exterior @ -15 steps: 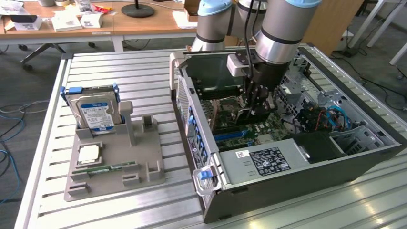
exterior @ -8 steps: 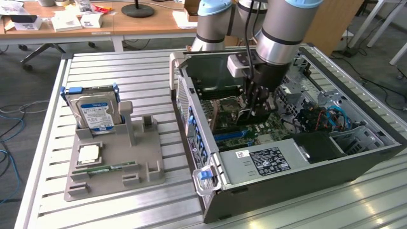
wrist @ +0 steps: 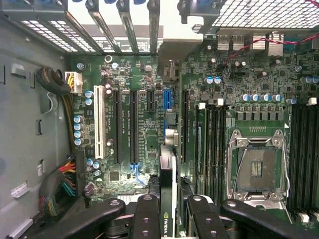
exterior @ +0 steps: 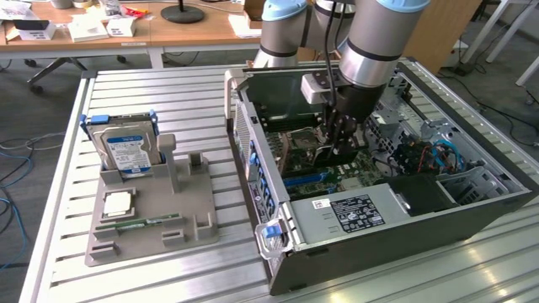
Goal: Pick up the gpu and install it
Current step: 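Insert the gpu into the slot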
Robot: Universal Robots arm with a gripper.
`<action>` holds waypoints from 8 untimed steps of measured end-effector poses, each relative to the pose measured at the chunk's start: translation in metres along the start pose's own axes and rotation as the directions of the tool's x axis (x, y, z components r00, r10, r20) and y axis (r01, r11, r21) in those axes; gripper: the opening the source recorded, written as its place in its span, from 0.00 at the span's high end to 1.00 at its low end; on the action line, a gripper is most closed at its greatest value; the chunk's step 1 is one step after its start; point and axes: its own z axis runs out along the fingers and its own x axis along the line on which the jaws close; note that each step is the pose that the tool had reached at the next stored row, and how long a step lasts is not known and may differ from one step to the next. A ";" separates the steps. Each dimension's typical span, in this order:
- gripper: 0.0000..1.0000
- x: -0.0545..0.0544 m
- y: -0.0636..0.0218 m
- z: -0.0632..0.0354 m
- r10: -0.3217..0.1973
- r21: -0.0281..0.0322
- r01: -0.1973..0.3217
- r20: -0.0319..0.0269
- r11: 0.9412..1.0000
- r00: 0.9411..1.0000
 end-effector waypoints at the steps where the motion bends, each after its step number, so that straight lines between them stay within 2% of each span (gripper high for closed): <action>1: 0.74 0.000 0.0004 0.0000 0.000 0.000 0.000 0.000 1.000 1.000; 8: 0.74 0.000 0.0013 0.0000 0.000 0.000 0.000 0.000 1.000 1.000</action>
